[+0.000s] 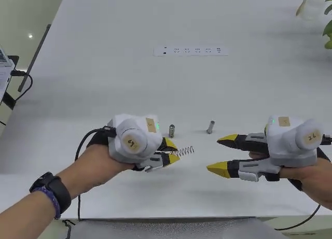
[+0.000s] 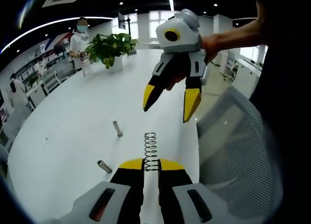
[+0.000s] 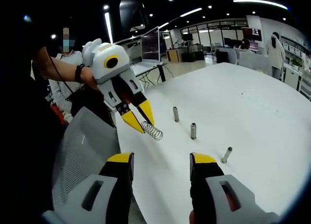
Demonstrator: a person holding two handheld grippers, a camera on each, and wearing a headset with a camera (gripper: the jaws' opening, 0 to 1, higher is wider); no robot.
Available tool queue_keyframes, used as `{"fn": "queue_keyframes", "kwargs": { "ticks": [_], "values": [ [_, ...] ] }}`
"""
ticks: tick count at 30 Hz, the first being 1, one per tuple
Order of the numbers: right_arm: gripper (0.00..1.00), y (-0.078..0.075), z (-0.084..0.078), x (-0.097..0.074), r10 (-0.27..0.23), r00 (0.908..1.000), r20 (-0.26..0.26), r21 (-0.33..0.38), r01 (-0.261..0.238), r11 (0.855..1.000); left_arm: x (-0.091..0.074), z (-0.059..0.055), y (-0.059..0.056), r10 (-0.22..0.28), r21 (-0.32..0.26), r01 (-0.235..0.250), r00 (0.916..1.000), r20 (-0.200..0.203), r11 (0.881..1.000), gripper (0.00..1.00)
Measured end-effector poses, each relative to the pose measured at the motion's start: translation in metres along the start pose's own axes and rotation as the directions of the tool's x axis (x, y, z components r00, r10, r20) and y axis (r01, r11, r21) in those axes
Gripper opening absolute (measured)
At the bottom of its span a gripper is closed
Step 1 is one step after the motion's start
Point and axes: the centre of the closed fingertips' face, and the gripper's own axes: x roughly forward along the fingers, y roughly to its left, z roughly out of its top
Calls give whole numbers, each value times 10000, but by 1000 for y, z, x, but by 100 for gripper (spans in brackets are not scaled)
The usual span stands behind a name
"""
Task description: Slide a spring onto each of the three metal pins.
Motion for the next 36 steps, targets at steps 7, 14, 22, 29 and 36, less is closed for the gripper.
{"fn": "queue_keyframes", "kwargs": {
  "ticks": [7,14,22,29,36],
  "values": [
    [40,7,4,9,491,9988,-5,-235,-491,9985,2,13,-7,-244,357,239,9996,144,9991,2],
    [31,15,6,12,1039,9946,49,-371,-1036,9939,3,24,-13,-466,639,447,9985,281,9970,2],
    [20,23,9,13,1572,9874,172,-391,-1564,9869,4,29,-20,-715,896,684,9969,315,9936,2],
    [11,25,8,11,1701,9852,221,-350,-1693,9849,6,28,-24,-902,1062,873,9957,231,9905,2],
    [10,29,6,10,1874,9821,174,-318,-1868,9819,7,27,-27,-1014,1234,990,9948,130,9874,2]
  ]
}}
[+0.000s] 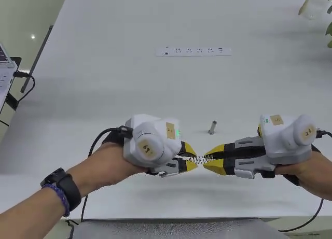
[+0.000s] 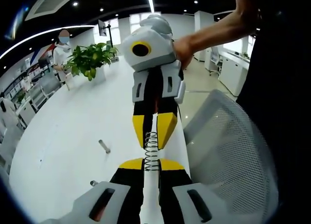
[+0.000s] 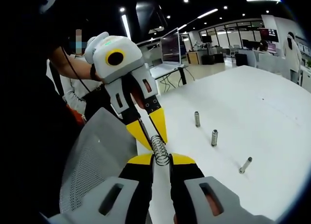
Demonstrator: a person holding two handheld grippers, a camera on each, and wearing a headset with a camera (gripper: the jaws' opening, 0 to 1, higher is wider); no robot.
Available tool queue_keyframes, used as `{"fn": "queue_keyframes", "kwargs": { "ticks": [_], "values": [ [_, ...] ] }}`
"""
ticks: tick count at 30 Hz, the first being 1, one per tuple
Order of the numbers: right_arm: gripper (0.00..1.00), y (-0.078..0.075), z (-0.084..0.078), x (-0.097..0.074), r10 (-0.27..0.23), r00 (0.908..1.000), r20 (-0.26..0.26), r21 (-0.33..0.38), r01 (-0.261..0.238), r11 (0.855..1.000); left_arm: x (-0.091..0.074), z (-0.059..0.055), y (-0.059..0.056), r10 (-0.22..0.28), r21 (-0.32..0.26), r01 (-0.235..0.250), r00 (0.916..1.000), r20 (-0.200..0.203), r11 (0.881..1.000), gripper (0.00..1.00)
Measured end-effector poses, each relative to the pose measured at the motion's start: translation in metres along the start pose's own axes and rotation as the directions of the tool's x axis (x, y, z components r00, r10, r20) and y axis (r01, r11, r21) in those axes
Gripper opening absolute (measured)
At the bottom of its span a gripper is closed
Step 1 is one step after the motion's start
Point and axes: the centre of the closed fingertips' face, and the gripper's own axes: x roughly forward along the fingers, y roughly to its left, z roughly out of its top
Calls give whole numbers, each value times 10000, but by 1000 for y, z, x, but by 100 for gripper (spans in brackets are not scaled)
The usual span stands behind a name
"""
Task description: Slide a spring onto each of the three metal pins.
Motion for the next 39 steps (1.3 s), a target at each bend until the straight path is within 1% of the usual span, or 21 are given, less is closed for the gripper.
{"fn": "queue_keyframes", "kwargs": {
  "ticks": [7,15,20,23,26,27,31,32,33,34,39],
  "values": [
    [9,3,2,1,119,9999,71,-6,-119,9999,1,-2,0,-47,117,48,9999,-115,9999,2],
    [8,2,2,1,56,10000,26,32,-57,10000,5,-3,0,-68,117,70,9998,-179,9999,2],
    [8,2,7,-2,-43,9999,-117,-137,42,9999,6,-1,1,-20,126,22,9999,-134,9999,2],
    [8,1,12,-5,-147,9995,-295,-398,136,9991,8,2,3,44,103,-44,10000,6,9999,2],
    [8,0,19,-9,-295,9980,-555,-738,254,9969,10,8,7,163,9,-163,9996,246,9999,2],
    [8,1,22,-11,-346,9972,-670,-912,284,9954,11,11,8,195,-46,-194,9991,372,9998,2],
    [8,1,32,-17,-453,9954,-844,-1284,342,9911,12,22,13,330,-283,-307,9959,841,9991,2],
    [8,1,35,-19,-488,9948,-896,-1385,360,9897,12,25,15,362,-403,-322,9942,1015,9987,2],
    [8,1,36,-20,-505,9945,-915,-1416,372,9892,12,26,16,374,-440,-330,9937,1052,9985,2],
    [8,-1,36,-21,-580,9927,-1058,-1601,406,9863,12,29,17,426,-493,-370,9923,1164,9981,2],
    [8,0,39,-24,-597,9880,-1424,-2003,303,9793,14,35,18,447,-488,-384,9899,1343,9981,2]
  ]
}}
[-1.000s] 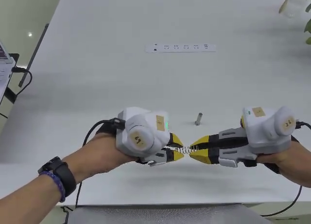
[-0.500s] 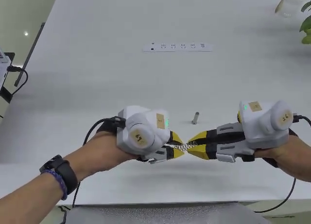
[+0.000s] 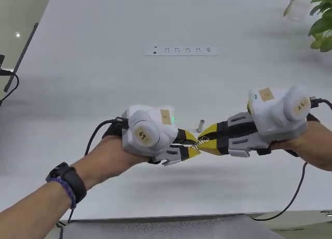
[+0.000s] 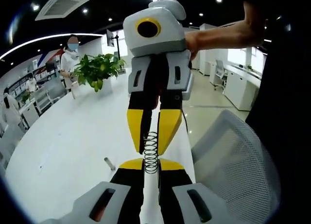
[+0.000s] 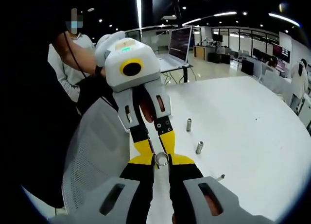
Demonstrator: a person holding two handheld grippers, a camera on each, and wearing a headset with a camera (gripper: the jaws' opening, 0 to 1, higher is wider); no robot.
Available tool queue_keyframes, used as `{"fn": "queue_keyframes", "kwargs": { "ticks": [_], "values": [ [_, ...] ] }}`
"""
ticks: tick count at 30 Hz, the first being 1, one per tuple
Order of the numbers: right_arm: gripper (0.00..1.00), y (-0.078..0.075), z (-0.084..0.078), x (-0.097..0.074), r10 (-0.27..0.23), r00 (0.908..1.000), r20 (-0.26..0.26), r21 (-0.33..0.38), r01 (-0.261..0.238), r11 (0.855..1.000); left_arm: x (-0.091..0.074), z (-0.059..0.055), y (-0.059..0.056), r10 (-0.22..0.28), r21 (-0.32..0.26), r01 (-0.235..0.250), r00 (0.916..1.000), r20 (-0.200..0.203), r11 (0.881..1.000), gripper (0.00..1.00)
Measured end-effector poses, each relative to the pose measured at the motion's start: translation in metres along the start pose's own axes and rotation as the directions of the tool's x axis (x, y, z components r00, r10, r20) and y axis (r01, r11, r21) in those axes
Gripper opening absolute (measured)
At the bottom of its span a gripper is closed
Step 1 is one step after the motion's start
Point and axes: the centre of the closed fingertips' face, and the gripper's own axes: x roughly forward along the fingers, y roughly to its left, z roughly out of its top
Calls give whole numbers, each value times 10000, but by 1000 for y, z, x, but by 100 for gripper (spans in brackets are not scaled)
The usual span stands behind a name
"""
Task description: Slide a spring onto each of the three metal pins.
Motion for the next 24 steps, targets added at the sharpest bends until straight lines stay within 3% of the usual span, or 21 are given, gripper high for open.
{"fn": "queue_keyframes", "kwargs": {
  "ticks": [9,13,18,24],
  "values": [
    [9,0,1,-4,87,9989,-450,-404,-105,9991,1,4,1,42,-55,-41,9998,172,10000,2],
    [9,-1,5,-9,220,9968,-771,-716,-276,9971,-1,12,3,69,-92,-65,9992,396,9999,2],
    [13,-2,4,-16,437,9844,-1703,-1518,-701,9859,1,23,3,-10,-30,12,9979,643,10000,2],
    [18,-7,6,-22,504,9711,-2331,-2117,-1013,9721,3,27,3,-44,-34,46,9970,778,10000,2]
  ]
}}
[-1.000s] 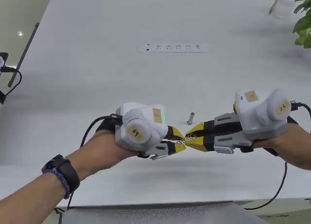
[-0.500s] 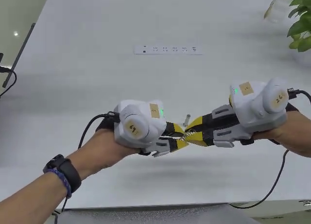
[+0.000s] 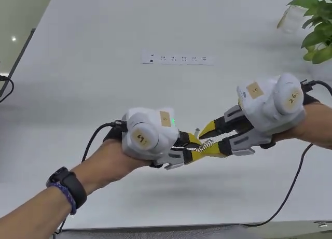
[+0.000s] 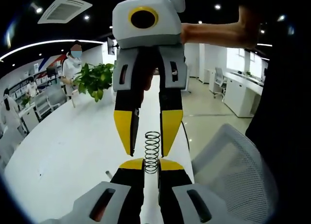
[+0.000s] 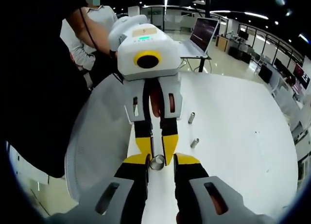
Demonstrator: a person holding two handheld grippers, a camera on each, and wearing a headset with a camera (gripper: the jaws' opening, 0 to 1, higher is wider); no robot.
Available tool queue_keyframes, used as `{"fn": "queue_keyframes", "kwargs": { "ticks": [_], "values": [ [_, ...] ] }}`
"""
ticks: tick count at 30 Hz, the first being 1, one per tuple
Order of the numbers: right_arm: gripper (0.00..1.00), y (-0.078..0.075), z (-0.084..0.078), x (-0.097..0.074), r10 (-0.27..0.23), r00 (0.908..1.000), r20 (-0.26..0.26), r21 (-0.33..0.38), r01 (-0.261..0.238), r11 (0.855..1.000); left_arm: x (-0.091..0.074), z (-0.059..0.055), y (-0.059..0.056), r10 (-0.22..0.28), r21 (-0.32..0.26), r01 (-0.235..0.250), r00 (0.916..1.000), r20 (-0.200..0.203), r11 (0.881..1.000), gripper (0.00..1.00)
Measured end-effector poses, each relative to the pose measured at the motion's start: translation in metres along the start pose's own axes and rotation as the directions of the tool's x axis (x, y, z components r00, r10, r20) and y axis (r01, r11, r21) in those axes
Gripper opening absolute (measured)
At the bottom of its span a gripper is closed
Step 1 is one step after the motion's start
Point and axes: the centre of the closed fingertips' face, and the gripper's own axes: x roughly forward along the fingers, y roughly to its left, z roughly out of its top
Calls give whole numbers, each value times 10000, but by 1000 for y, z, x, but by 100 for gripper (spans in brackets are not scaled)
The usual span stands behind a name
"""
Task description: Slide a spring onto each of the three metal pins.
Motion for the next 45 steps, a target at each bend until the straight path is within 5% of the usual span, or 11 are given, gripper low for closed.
{"fn": "queue_keyframes", "kwargs": {
  "ticks": [5,20,45],
  "values": [
    [18,2,1,-4,267,9979,-587,-636,-304,9975,0,2,0,-31,-36,31,10000,64,10000,2],
    [9,8,-3,4,574,9900,-1287,-1436,-759,9867,-2,3,1,-75,-157,76,9999,121,9998,2],
    [8,4,-14,8,471,9866,-1563,-1760,-747,9815,3,-1,2,-179,-258,179,9998,-1,9995,3]
  ]
}}
